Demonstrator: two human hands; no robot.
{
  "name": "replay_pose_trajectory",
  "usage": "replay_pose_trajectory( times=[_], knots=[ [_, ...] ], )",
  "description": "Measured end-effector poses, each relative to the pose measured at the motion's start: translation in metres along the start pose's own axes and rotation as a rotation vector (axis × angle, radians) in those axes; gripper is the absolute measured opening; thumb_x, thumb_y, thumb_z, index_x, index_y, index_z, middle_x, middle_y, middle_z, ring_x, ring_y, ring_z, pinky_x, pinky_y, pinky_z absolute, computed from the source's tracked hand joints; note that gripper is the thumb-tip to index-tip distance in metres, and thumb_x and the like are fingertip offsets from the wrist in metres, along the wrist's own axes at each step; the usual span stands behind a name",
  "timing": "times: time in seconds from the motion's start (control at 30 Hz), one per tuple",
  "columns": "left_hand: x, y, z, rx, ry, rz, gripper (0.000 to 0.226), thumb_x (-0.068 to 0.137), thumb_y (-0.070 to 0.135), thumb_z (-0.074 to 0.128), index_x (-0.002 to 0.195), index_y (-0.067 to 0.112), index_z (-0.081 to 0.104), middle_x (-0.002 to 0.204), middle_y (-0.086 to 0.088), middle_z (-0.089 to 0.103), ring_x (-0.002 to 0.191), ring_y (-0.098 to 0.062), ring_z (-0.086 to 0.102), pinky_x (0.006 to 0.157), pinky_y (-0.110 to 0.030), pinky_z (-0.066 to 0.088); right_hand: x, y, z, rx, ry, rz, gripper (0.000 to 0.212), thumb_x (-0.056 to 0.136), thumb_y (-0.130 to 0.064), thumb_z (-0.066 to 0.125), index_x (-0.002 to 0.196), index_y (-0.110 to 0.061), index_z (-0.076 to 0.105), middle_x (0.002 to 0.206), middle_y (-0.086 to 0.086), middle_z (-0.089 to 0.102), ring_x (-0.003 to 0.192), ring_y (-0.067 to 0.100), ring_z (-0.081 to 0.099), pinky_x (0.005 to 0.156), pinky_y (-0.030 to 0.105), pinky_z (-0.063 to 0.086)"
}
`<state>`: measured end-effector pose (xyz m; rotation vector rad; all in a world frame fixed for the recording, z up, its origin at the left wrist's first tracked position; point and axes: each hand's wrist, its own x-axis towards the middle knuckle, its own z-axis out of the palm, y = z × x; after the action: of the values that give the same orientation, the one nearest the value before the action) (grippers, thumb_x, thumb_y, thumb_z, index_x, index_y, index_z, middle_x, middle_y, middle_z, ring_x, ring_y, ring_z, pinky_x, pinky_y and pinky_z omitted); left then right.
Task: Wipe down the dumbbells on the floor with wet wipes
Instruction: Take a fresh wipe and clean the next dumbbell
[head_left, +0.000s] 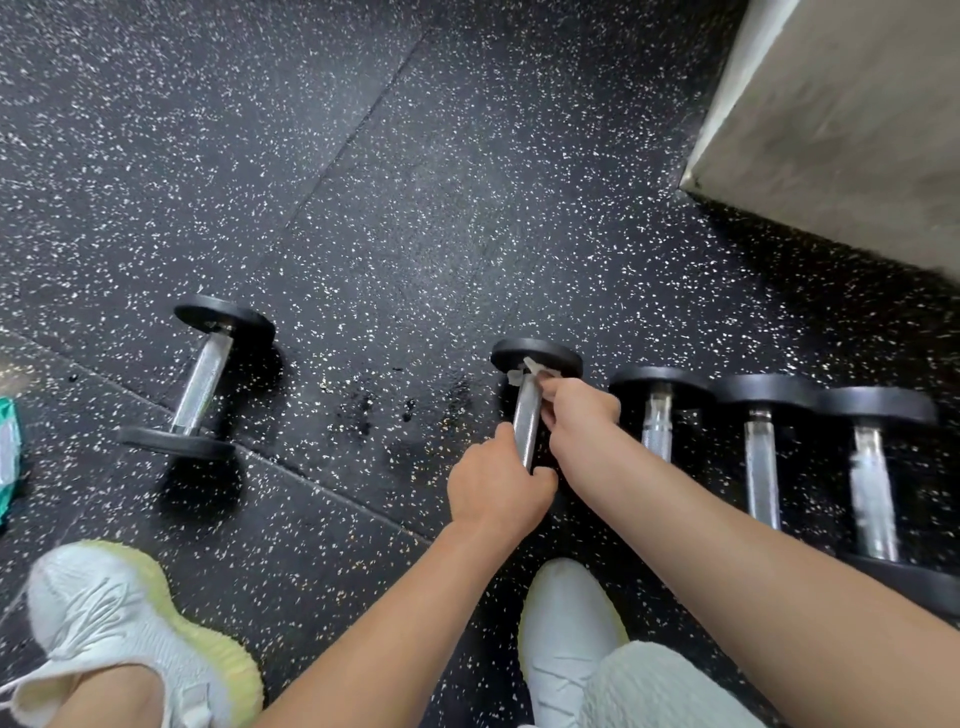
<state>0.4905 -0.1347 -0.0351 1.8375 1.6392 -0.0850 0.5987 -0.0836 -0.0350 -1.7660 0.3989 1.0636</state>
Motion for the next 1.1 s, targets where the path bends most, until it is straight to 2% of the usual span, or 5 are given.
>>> replay_pose_trajectory(
  times=[0.17,0.43,0.57,0.83,1.1],
  knots=[
    [-0.002,0.005,0.008,0.0,0.039,0.012,0.032,0.088,0.041,0.059,0.107,0.02,0.047,0.101,-0.008,0.066,0.099,-0.034,0.061,0.07,-0.039,0.038,-0.009,-0.002,-0.002,-0.115,-0.012,-0.109,0.026,0.075,-0.014,0.085,0.061,-0.012,0.064,0.044,-0.01,0.061,0.052,0.011,0.059,0.059,0.025,0.047],
    [0.001,0.006,0.01,0.09,0.04,0.047,0.022,0.094,0.029,0.054,0.109,0.02,0.042,0.107,-0.006,0.069,0.105,-0.031,0.061,0.073,-0.043,0.044,-0.013,0.024,-0.007,-0.405,0.087,-0.503,0.017,0.087,-0.017,0.066,0.088,-0.026,0.08,0.087,-0.01,0.077,0.087,0.014,0.069,0.086,0.032,0.055],
    [-0.001,0.01,0.014,0.139,0.051,0.066,0.029,0.095,0.034,0.053,0.117,0.019,0.044,0.113,-0.004,0.068,0.11,-0.03,0.061,0.081,-0.044,0.049,-0.006,0.023,-0.007,-0.44,0.048,-0.627,0.006,0.084,-0.022,0.075,0.085,-0.027,0.079,0.085,-0.012,0.075,0.085,0.011,0.07,0.088,0.035,0.056],
    [0.001,0.005,0.015,0.12,0.055,0.071,0.03,0.089,0.038,0.057,0.11,0.021,0.043,0.107,-0.002,0.068,0.106,-0.03,0.063,0.08,-0.044,0.051,0.003,0.024,0.007,-0.254,0.127,-0.344,0.033,0.072,-0.031,0.084,0.096,-0.016,0.065,0.091,-0.004,0.069,0.085,0.019,0.066,0.078,0.03,0.05],
    [0.0,0.006,0.016,0.086,0.076,0.066,0.029,0.093,0.039,0.051,0.112,0.019,0.044,0.11,-0.007,0.068,0.106,-0.033,0.061,0.079,-0.043,0.047,0.012,0.021,-0.002,-0.074,-0.061,-0.162,0.018,0.077,-0.018,0.087,0.078,-0.015,0.069,0.079,-0.002,0.072,0.075,0.016,0.067,0.072,0.027,0.052]
  ],
)
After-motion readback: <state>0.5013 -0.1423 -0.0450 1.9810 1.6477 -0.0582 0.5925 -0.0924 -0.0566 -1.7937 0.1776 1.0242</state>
